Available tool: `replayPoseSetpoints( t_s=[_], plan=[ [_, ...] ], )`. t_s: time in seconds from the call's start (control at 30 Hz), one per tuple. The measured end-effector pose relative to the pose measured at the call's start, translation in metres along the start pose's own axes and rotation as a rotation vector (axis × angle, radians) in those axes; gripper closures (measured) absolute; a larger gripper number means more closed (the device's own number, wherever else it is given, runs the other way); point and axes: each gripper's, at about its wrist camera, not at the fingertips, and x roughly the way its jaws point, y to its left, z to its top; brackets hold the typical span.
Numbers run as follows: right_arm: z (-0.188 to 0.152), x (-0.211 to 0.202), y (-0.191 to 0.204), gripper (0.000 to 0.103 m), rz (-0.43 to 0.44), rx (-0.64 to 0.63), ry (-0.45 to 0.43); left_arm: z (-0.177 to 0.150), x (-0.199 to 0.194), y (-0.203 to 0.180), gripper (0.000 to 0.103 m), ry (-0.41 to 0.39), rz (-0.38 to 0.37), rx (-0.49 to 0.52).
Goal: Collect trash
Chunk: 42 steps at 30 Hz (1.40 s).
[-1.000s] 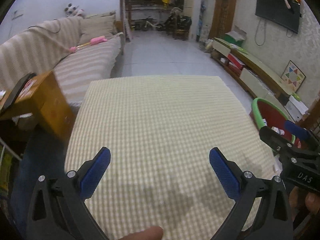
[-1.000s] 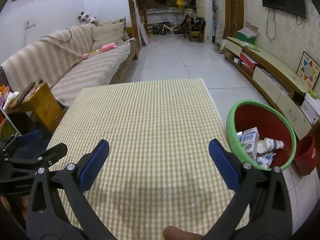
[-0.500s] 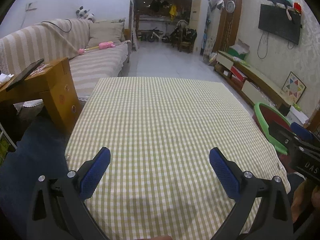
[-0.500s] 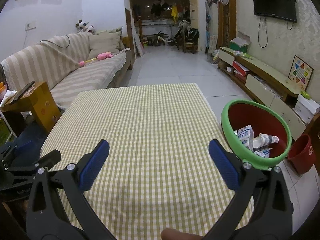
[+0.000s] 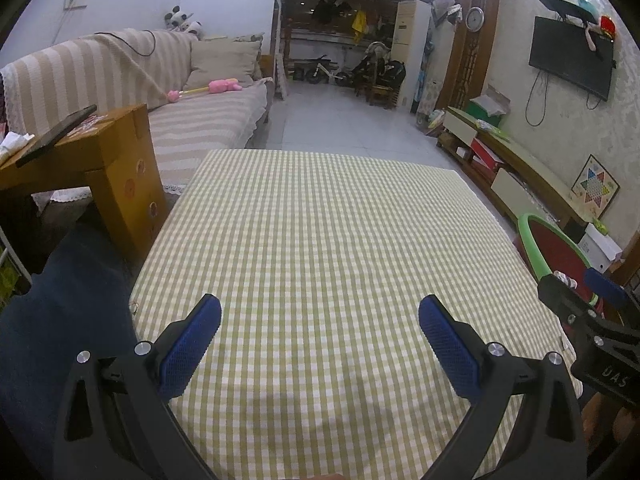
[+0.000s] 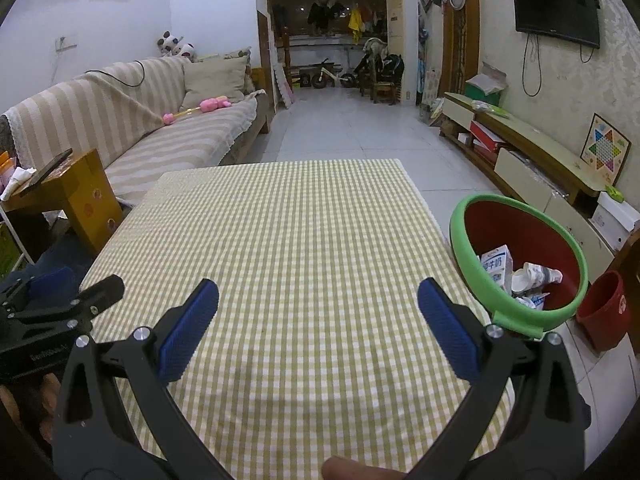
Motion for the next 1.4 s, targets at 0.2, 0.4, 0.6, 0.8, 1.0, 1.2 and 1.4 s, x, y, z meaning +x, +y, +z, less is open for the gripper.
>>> replayPoseSetpoints(
  t_s=[0.2,0.4,0.6,0.8,1.0,1.2,1.4],
  plan=[
    [0.0009,0.0012,-0.0043,0.005,-0.005,0.023,0.008,0.0007,0.0013,0.001,0.008,-0.001,0.001,0.008],
    [0.0009,0.0009,-0.0058,0.005,-0.004,0.023,0.011,0.0014,0.0018,0.002,0.008,0.0,-0.001,0.004],
    [0.0016,0.0021,-0.0059,0.005,-0.004,0.021,0.016,0.0016,0.0017,0.0008,0.008,0.001,-0.002,0.009],
    [0.0021,0.0028,-0.0077,0.005,-0.004,0.024,0.019,0.0017,0.0016,0.0007,0.008,0.001,-0.001,0.009],
    [0.0018,0.0041,-0.0081,0.005,-0.003,0.024,0.026,0.0018,0.0024,0.0017,0.008,0.003,0.0,0.009],
    [0.002,0.0046,-0.0091,0.005,-0.004,0.024,0.028,0.0023,0.0025,0.0022,0.008,0.002,-0.001,0.008],
    [0.0016,0.0049,-0.0098,0.005,-0.004,0.019,0.029,0.0025,0.0029,0.0026,0.008,0.003,-0.001,0.009]
  ],
)
